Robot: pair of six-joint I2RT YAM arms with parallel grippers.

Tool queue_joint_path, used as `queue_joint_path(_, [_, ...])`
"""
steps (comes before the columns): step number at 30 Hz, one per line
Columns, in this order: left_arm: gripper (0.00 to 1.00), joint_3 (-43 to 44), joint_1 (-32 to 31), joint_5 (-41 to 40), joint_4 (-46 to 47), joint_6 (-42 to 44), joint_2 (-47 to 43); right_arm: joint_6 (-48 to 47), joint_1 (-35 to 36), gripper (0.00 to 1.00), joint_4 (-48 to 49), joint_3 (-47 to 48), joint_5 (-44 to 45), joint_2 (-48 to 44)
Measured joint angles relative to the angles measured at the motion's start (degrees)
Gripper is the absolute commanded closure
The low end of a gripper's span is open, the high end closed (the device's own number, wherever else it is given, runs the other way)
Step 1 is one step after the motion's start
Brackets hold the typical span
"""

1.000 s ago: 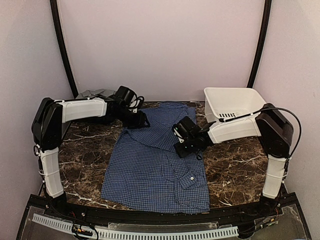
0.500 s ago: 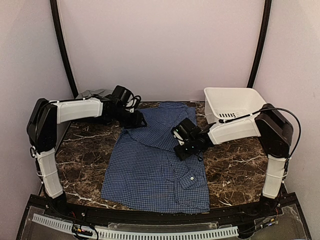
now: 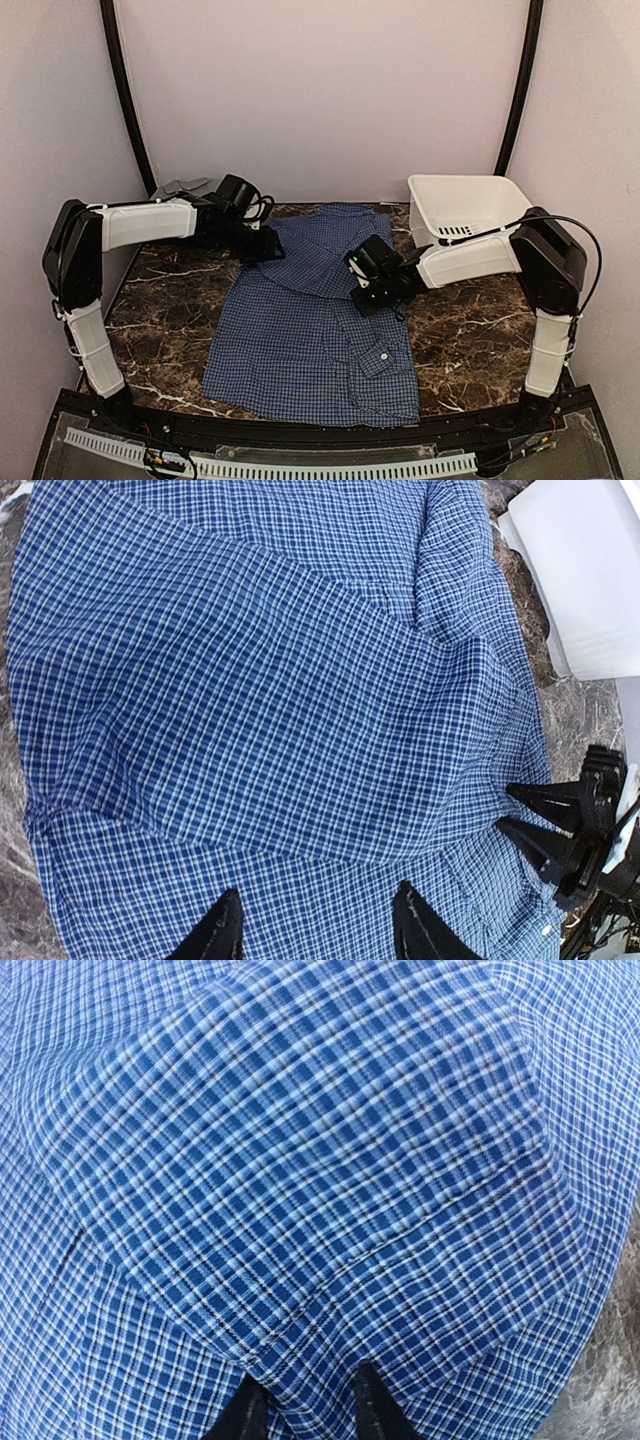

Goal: Fold and stack the long sleeve shirts
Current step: Pick up the sleeve from the 1/3-folded shirt, then pick up the shirt from the center of the board.

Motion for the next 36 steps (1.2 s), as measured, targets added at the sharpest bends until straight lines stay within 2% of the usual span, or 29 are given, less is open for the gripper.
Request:
queue_joint_path(6, [0.51,-7.65,0.0,-1.05,-1.62,-2.4,-6.21,0.39,-0.11,1.0,-0.61,2.49,0.79,0.7])
queue_joint_path(11, [0.51,-15.5,0.0,-2.23,-4.35,-6.29,-14.43,0.61,-0.11,1.0,-3.1,5.99,2.75,0.87])
queue_joint_path(18, [0.57,-29.14,-0.09,-2.82,-10.84,-12.52,-28.52,1.05,-0.11,1.0,-6.43,13.09,4.87,0.85])
queue_joint_path(22, [0.57,-35.6,-2.01,-3.72,-14.99,-17.05,-35.34,0.94,-0.11,1.0,-7.13,17.33,5.16,0.85])
queue_joint_path(30, [0.63,-44.54,-10.01,-5.25,-20.72,-28.59,-42.97,0.57,-0.11,1.0,-7.3,21.53,4.63,0.74])
queue_joint_path(36, [0.65,-48.98,-12.41,-5.53,-21.9,-34.36,-47.39,0.31,-0.11,1.0,-7.78,23.76,3.8,0.74])
